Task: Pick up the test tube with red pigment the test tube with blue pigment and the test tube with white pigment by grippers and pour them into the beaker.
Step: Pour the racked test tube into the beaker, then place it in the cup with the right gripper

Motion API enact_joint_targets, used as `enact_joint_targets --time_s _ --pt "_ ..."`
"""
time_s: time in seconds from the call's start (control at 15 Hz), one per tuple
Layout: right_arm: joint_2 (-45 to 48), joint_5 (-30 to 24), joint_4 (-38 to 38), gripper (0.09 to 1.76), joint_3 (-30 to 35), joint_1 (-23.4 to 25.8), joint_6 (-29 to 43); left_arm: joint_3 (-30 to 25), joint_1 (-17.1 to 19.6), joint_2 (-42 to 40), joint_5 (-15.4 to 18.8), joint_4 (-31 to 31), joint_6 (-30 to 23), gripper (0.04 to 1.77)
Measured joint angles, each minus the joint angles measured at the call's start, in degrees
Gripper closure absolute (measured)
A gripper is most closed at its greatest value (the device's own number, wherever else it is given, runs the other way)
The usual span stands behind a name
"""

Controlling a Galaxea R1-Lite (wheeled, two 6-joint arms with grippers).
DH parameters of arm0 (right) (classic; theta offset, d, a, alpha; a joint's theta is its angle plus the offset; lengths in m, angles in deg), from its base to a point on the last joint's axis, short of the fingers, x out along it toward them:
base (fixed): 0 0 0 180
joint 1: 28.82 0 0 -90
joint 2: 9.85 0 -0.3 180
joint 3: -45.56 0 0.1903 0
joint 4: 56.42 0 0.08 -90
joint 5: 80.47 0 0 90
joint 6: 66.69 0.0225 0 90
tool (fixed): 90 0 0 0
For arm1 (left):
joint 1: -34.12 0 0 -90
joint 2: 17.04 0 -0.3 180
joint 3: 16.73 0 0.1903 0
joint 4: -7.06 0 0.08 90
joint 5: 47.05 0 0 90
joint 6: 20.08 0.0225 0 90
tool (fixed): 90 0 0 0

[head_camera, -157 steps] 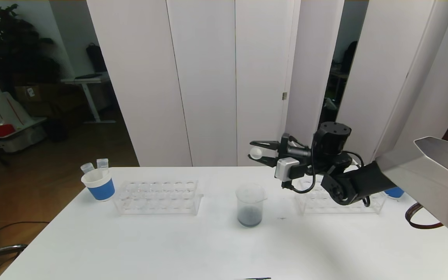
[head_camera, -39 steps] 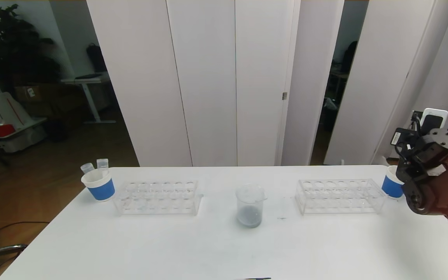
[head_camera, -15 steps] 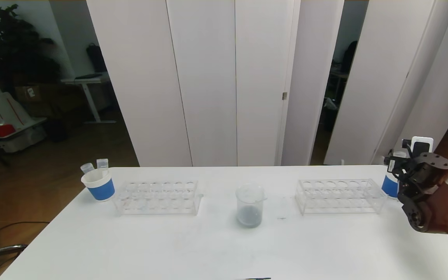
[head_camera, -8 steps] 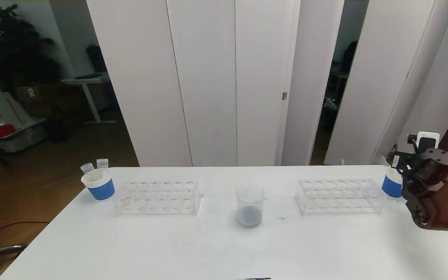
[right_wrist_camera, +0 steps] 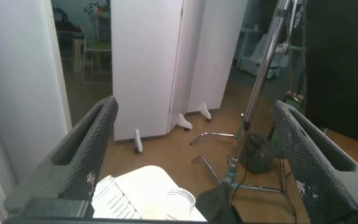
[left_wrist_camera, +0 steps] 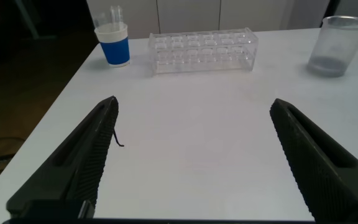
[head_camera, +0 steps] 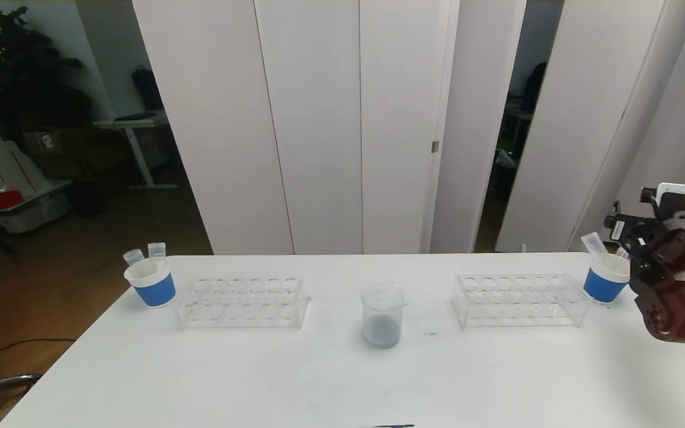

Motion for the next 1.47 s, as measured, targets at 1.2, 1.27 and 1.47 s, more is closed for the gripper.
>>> enact_joint_targets --time_s 1.2,1.27,1.47 --pt "60.9 -23.7 47.3 0.1 8.2 -0.1 10.3 0.0 0.0 0.0 0.0 0.0 -0.1 0.07" --pt "65.9 -24.9 52.9 0.1 8.6 -1.0 10.9 0.0 0.0 0.0 0.0 0.0 0.0 0.07" --pt "80.7 -26.2 69.3 0.1 9.7 -4.7 11.7 0.0 0.0 0.0 0.0 0.0 0.0 0.07"
